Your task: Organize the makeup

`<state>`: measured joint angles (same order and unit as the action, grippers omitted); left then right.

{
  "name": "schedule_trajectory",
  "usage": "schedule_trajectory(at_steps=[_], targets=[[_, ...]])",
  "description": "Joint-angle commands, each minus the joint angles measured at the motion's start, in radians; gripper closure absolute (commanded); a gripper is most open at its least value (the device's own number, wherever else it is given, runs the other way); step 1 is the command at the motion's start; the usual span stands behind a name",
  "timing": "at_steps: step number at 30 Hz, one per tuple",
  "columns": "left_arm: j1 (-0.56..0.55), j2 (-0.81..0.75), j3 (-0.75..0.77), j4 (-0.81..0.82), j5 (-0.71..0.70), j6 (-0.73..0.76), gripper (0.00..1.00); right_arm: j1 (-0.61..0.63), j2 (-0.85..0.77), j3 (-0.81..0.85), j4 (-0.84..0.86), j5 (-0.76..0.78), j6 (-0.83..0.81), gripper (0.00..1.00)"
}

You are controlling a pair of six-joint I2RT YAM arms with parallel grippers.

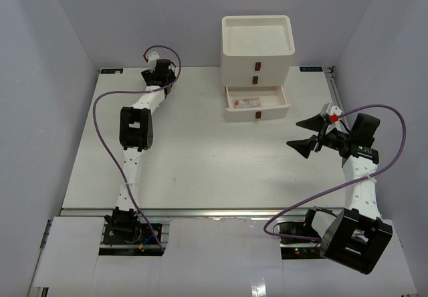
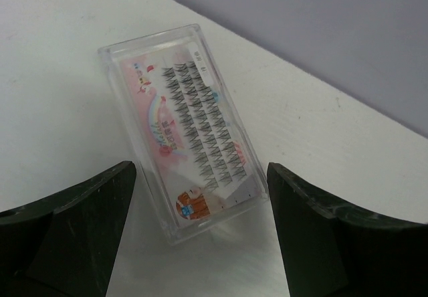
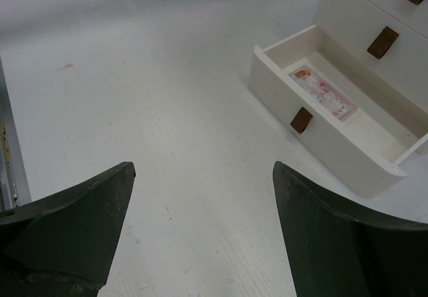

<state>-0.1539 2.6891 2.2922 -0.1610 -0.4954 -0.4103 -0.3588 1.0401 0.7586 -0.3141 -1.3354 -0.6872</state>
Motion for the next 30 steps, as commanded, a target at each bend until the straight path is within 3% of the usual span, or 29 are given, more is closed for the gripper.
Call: schedule_trajectory(at_steps=[1,6,10,27,30], targets=[[0.007,-0.1,-0.204,-0.093,0.047,-0.015,0.09,0.0,-0.018,0.038,0.0,-0.022,-0.003,0.1],[0.03,-0.258,-0.46,0.003,0.082,-0.025,0.09,0.0,-0.028,0.039,0.0,-0.029,-0.003,0.1],[0.055,-0.338,-0.561,0.031,0.122,-0.028,0.04,0.002,-0.033,0.038,0.001,-0.038,-0.002,0.1],[0.137,-0.296,-0.386,-0.036,0.648,0.191,0.02,0.007,-0.037,0.035,-0.003,-0.033,-0.014,0.1],[0.138,-0.285,-0.368,-0.033,0.647,0.175,0.02,0.007,-0.037,0.033,-0.002,-0.031,-0.014,0.1]])
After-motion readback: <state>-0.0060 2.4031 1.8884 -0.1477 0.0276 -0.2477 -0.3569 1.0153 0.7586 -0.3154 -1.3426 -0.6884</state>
